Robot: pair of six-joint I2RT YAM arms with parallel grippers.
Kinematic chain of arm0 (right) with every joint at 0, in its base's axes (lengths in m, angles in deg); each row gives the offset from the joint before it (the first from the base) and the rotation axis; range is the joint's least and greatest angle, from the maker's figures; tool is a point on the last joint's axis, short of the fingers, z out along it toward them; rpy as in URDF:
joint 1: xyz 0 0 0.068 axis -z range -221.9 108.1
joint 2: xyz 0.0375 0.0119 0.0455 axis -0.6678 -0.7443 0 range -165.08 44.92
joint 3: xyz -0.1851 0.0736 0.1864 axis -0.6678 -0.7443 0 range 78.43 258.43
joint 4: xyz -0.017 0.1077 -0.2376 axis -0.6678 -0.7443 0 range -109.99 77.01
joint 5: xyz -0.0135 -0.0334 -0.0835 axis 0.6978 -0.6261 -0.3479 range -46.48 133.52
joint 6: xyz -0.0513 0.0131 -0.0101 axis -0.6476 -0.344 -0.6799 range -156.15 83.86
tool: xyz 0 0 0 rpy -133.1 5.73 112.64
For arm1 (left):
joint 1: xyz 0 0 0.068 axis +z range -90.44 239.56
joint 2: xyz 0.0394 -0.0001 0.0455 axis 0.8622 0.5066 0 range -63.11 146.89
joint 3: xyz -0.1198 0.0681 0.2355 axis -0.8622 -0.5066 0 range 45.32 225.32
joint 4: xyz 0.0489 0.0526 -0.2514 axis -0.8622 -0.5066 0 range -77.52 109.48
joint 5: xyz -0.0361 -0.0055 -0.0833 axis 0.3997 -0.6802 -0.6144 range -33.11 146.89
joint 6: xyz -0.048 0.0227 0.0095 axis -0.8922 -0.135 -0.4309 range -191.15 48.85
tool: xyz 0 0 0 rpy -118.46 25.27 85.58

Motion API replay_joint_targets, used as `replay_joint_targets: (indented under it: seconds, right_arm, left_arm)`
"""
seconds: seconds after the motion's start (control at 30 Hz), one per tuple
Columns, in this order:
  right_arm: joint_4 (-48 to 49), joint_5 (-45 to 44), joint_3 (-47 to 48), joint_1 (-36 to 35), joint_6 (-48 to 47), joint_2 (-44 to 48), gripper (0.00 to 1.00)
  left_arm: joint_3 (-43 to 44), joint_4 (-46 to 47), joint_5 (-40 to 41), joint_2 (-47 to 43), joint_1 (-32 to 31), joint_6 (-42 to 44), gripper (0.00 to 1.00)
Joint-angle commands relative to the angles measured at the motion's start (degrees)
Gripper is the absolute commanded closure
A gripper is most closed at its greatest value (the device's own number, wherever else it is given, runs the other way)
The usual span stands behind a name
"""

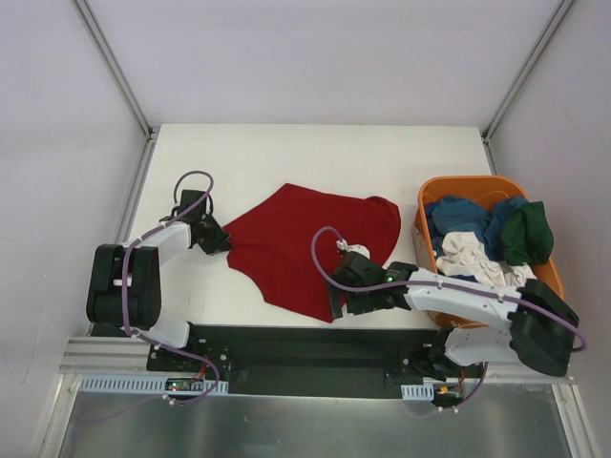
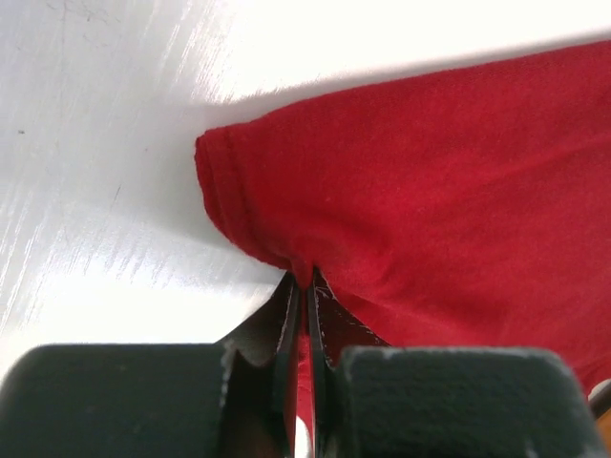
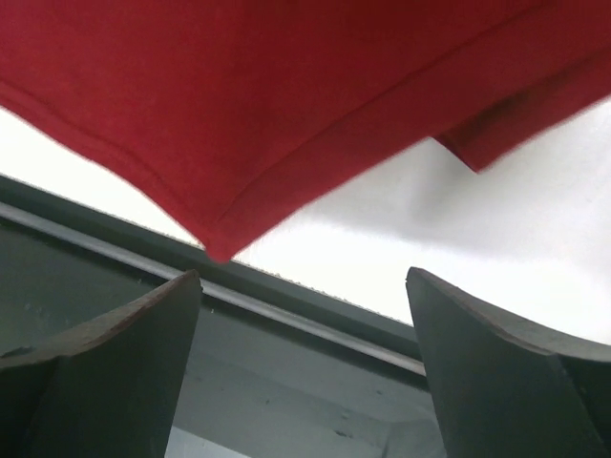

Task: Fold and stack the t-shirts
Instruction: Flatten the tshirt out

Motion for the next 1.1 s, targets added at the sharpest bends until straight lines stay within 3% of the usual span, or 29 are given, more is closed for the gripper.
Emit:
replay_joint_targets:
  seconds: [0.0, 0.17, 0.27, 0.3, 0.33, 0.43, 0.63, 0.87, 0.97, 1.07]
  right_arm:
    - [5.71, 0.58, 4.56, -0.22, 2.38, -10.17, 0.1]
    - [6.06, 1.19, 8.0, -0.31, 2.99, -16.61, 0.24]
    - [5.0, -0.74, 8.35, -0.31, 3.26, -18.9, 0.49]
    - [5.09, -1.18, 8.0, -0.31, 3.26, -19.16, 0.7]
    - [5.61, -1.71, 7.65, -0.31, 3.43, -18.82, 0.81]
    - [5.36, -4.78, 7.03, -0.31, 3.17, -14.52, 0.99]
    - [-4.91, -10.5, 15.44, -0.84, -5.17, 0.42, 0.99]
    - [-8.18, -3.85, 29.93, -0.84, -17.47, 16.58, 0.99]
    - [-9.58, 3.01, 37.59, -0.84, -23.62, 16.09, 0.99]
    - [-11.26, 3.82, 46.56, -0.84, -27.4, 14.33, 0.99]
  left_arm:
    - [-2.61, 0.09, -0.56, -5.1, 0.17, 1.11, 1.0]
    - [-7.27, 0.0, -0.13, -13.36, 0.17, 0.59, 1.0]
    - [-10.08, -0.08, 0.66, -17.93, 0.17, 0.23, 1.0]
    - [-11.31, -0.17, 0.75, -19.25, 0.17, 0.23, 1.0]
    - [-11.84, -0.26, 0.75, -21.61, 0.17, 0.15, 1.0]
    - [-13.25, -1.66, -0.03, -27.4, 0.17, 0.14, 1.0]
    - [-7.9, -8.87, -3.02, -41.48, 0.17, -0.2, 1.0]
    - [13.77, -13.97, -5.39, -50.98, 0.17, 0.76, 1.0]
    - [22.21, -13.97, -5.75, -52.3, 0.17, 0.93, 1.0]
    - [29.34, -13.88, -5.4, -51.69, 0.17, 2.25, 1.0]
